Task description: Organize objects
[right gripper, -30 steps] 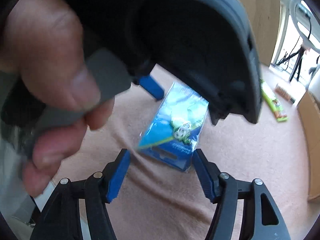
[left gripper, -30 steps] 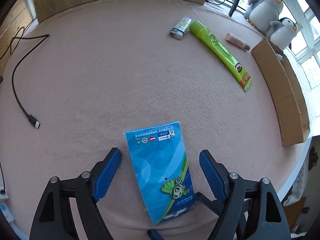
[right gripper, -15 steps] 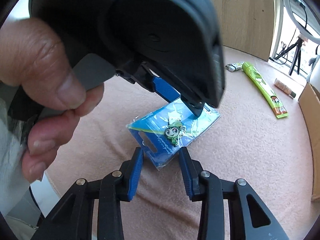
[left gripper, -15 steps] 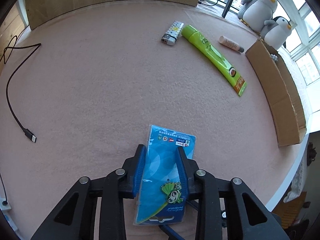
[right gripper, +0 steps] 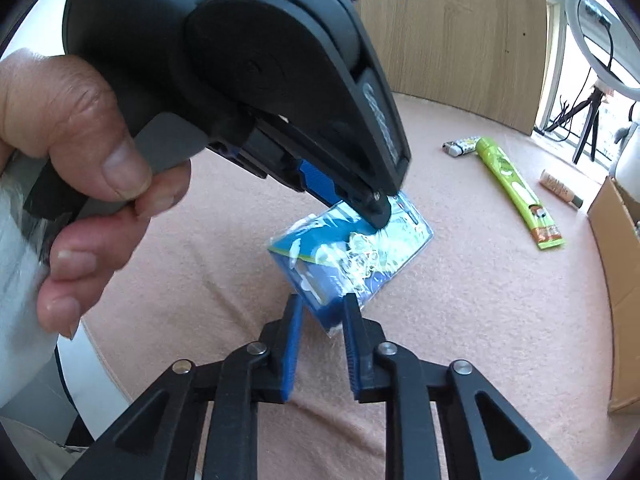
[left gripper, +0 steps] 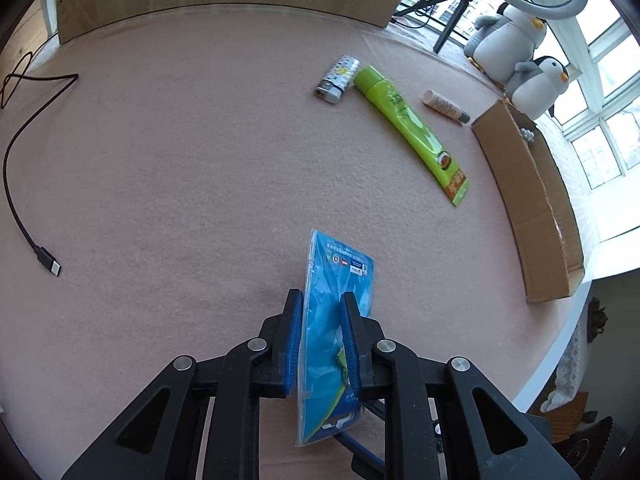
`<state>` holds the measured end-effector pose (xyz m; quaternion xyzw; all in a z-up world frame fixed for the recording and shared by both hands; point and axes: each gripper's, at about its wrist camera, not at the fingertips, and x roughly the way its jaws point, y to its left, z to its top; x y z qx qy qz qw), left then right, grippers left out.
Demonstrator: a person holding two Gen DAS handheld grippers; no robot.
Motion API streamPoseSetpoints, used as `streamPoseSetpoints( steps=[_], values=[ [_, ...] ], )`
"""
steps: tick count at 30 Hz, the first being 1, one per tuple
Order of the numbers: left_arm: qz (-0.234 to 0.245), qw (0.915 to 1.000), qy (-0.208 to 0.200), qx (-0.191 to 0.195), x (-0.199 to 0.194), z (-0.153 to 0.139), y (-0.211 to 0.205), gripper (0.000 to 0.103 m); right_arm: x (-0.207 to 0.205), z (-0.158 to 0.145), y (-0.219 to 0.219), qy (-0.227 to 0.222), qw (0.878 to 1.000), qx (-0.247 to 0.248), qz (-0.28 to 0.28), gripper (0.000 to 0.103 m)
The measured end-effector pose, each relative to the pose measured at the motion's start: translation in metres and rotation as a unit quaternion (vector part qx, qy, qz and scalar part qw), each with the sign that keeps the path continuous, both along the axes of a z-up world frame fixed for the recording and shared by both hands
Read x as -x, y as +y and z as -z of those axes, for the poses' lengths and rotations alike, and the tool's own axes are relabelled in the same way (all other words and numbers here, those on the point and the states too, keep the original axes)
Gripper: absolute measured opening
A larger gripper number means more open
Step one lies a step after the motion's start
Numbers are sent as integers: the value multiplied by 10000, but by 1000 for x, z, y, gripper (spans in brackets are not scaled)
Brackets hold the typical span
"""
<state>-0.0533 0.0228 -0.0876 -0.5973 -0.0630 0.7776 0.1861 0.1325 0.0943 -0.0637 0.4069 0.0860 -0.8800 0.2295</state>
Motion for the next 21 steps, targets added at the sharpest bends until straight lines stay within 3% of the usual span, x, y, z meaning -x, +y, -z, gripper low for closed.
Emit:
streamPoseSetpoints(
  steps=[7,9,11,14,16,17,18,21],
  values=[
    [8,9999,-146,-11,-4,15,12,29,-6,6,17,-219,9996,-91,150,17],
    [11,9996,-255,-154,-8,17,13,33,-8,8,30,-278,9989,-279,259,17],
    [-13,9997,-233,-36,-16,16,10,36,-4,8,48,-272,9978,-407,443,18],
    [-185,9995,-225,83,-22,16,-2,55,-4,5,59,-476,9972,-303,491,28],
    [-358,9992,-140,85,-22,12,-11,73,-10,0,50,-479,9981,-143,374,60],
    [-455,9988,-70,152,-22,9,-16,75,-28,-5,34,-427,9985,-49,327,66],
    [-536,9984,-11,206,-22,6,-21,77,-26,-6,29,-373,9988,-42,315,71],
    [-683,9973,123,245,-25,-6,-40,78,6,2,19,-143,9988,-247,398,71]
  ],
)
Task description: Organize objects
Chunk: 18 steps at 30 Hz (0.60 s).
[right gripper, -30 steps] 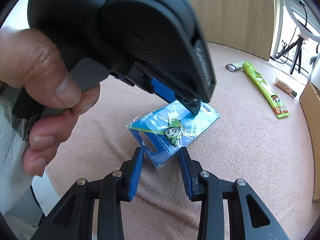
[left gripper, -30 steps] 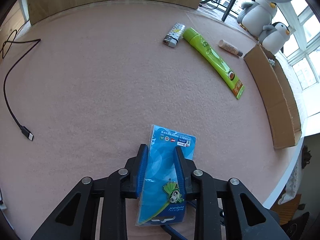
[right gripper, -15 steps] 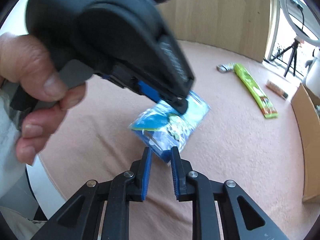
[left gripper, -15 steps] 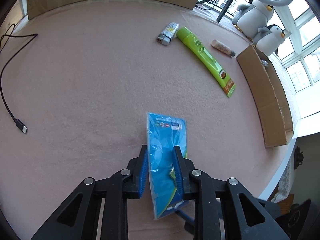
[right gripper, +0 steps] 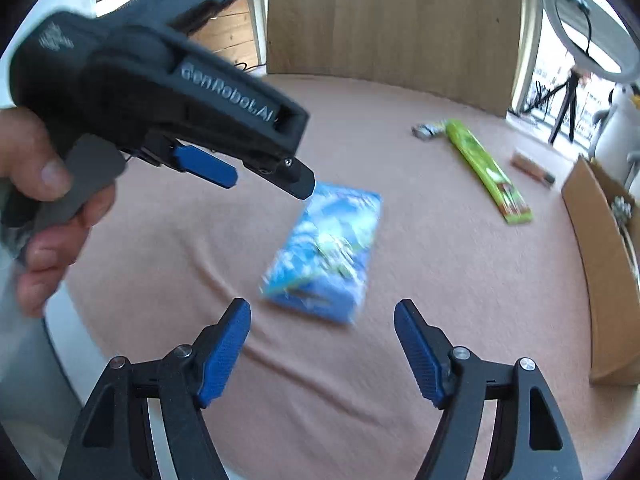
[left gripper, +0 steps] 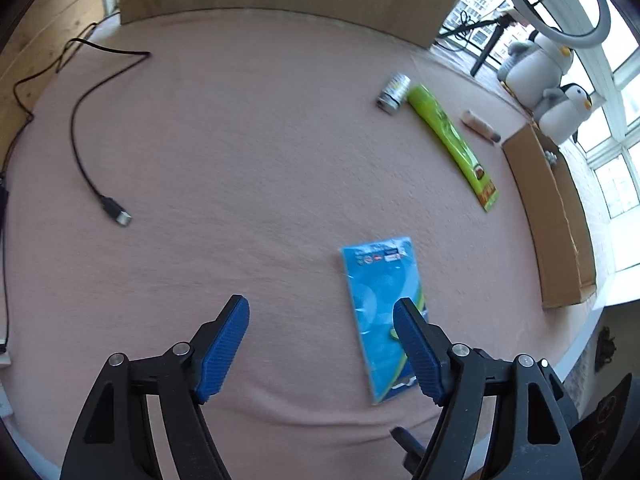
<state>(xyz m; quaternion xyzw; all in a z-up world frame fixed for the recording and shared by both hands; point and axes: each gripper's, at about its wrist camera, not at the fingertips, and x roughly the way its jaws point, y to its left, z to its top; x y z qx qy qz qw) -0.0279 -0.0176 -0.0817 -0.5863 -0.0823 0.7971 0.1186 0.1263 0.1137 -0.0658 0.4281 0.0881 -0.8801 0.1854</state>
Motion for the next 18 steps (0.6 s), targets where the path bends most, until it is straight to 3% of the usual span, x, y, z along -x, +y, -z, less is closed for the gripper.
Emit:
streamPoseSetpoints(
  steps=[3,7,11,16,18],
  values=[
    [-84,9999,99,60,-6,-8,-17,79,18,13,-11,-51,9980,-445,447,71],
    [-112,9999,97,0,-9,-10,-36,79,27,13,-18,-269,9971,-215,679,71],
    [-159,9997,134,-109,-11,-10,-45,79,29,-4,-22,-4,9969,-139,780,71],
    [-290,9992,172,-216,-13,-8,-48,79,57,18,-25,-201,9921,-639,1060,72],
    [-316,9991,164,-234,-13,-5,-47,79,53,18,-24,-177,9915,-575,1150,74]
  ],
)
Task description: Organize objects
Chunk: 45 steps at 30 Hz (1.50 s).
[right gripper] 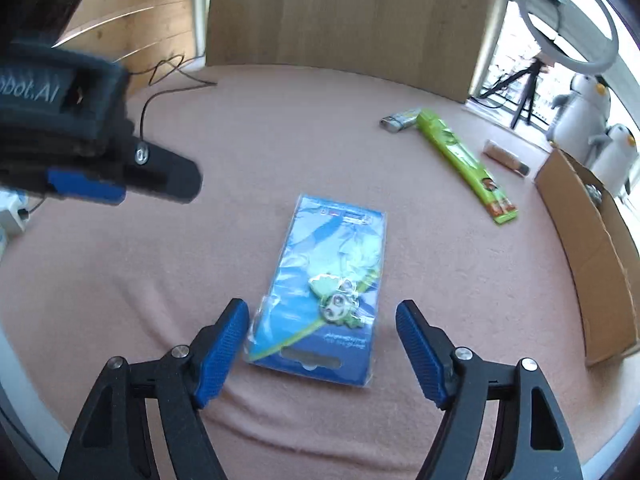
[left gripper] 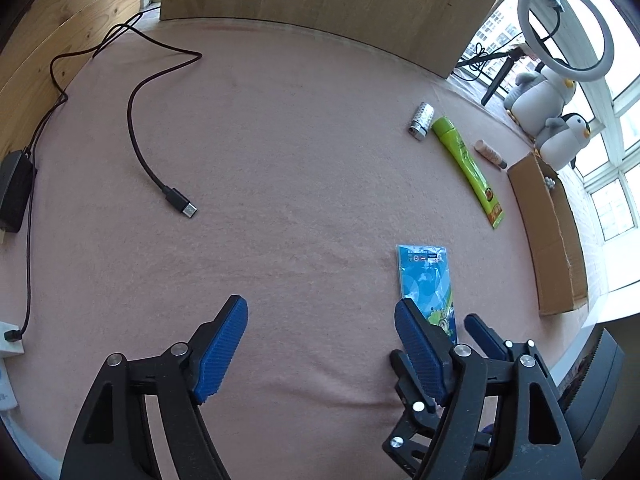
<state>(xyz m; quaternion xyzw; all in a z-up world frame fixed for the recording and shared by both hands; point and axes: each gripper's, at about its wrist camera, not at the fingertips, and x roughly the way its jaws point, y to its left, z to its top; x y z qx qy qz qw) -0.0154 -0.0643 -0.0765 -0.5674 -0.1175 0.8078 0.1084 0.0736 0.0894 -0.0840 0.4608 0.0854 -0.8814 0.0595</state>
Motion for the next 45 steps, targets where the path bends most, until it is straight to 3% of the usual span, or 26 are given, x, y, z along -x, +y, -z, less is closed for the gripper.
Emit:
streamPoseSetpoints(
  steps=[3,8,11,13,18,24,41,44,45],
  values=[
    [-23,10000,-4,-49,-2,2,1,79,-7,1,6,-4,10000,28,-60,75],
    [36,9999,-3,-147,-3,2,12,79,-12,1,22,-192,9983,522,-141,75],
    [97,9992,-63,-372,-1,4,27,79,-14,2,24,-133,9981,517,-318,69],
    [168,9990,-116,-397,3,7,43,80,-16,3,28,-62,9977,530,-423,57],
    [264,9968,-523,-535,17,30,81,80,-29,-3,29,82,9962,588,-642,53],
    [94,9969,-687,-366,31,32,96,86,-34,-5,27,190,9939,582,-913,52],
    [-126,9970,-758,-117,26,37,92,85,-44,-16,19,700,9872,154,-1421,52],
    [-158,9976,-677,-65,25,35,92,73,-42,-16,22,695,9882,167,-1356,52],
    [-155,9975,-673,-120,25,35,90,73,-42,-17,23,698,9882,195,-1348,52]
  ],
)
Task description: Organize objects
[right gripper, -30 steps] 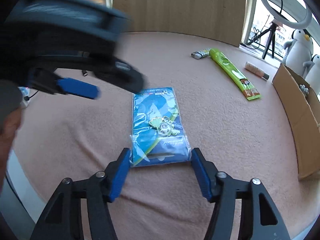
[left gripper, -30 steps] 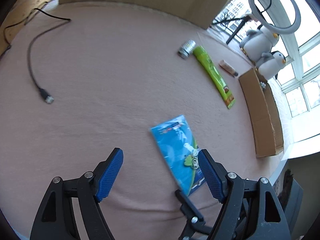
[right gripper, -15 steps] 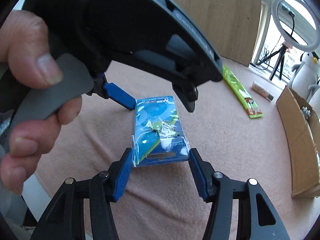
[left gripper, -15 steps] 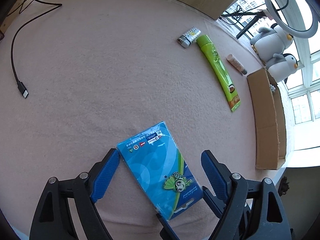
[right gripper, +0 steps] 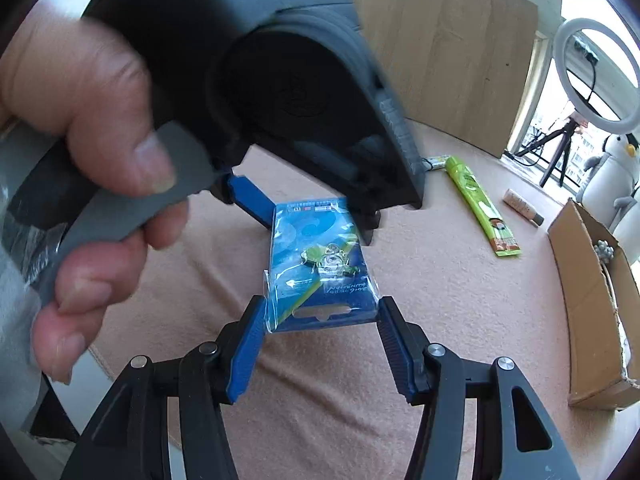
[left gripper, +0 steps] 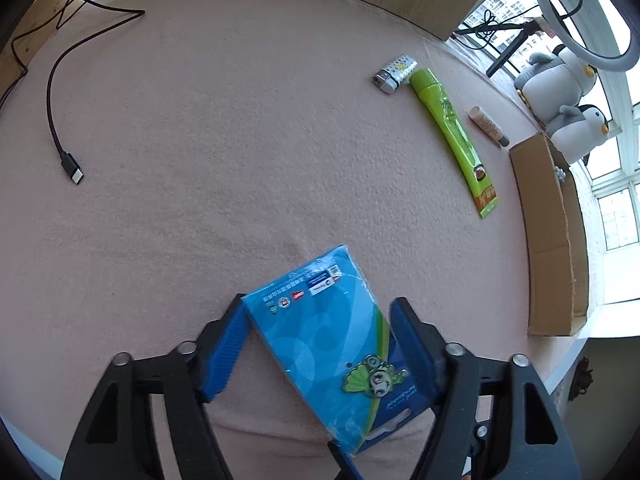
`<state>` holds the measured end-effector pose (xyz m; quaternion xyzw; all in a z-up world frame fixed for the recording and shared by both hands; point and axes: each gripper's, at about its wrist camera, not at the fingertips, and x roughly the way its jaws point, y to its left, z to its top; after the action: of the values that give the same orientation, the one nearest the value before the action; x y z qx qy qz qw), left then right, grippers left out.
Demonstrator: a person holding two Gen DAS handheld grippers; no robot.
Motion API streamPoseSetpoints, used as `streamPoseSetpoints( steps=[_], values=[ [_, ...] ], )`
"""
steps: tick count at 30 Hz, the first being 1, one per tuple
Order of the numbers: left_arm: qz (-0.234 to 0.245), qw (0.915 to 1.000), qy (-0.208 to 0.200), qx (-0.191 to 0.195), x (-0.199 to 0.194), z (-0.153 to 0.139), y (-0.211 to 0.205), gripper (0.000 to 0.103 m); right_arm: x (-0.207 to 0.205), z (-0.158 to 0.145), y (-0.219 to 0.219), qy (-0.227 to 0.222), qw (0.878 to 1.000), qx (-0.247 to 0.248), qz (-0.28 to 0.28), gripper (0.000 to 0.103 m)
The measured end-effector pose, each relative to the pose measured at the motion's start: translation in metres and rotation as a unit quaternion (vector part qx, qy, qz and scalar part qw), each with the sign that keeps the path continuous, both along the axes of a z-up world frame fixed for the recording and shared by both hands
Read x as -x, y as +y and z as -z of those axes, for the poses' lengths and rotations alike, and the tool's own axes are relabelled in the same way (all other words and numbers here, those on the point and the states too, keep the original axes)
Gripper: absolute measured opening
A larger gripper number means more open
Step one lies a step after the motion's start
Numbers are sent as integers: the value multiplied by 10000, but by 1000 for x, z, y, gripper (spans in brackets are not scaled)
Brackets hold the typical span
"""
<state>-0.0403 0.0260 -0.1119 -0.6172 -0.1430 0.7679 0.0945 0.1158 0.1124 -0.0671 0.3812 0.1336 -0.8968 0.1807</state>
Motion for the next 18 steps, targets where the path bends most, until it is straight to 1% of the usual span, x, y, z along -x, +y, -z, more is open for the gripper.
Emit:
streamPoseSetpoints(
  steps=[1,4,9,14,18],
  values=[
    [2,10000,-2,-50,0,0,-1,73,0,-1,1,9,10000,-3,0,52],
    [24,10000,29,-15,-1,-1,1,73,-1,-3,1,35,10000,6,1,52],
    [54,9998,184,-14,-4,-14,4,72,-3,-12,6,124,9999,79,37,52],
    [203,9986,489,-1,0,-43,18,72,0,-34,20,373,9990,187,186,52],
    [459,9959,779,-18,8,-73,40,72,7,-53,38,624,9969,245,409,52]
  ],
)
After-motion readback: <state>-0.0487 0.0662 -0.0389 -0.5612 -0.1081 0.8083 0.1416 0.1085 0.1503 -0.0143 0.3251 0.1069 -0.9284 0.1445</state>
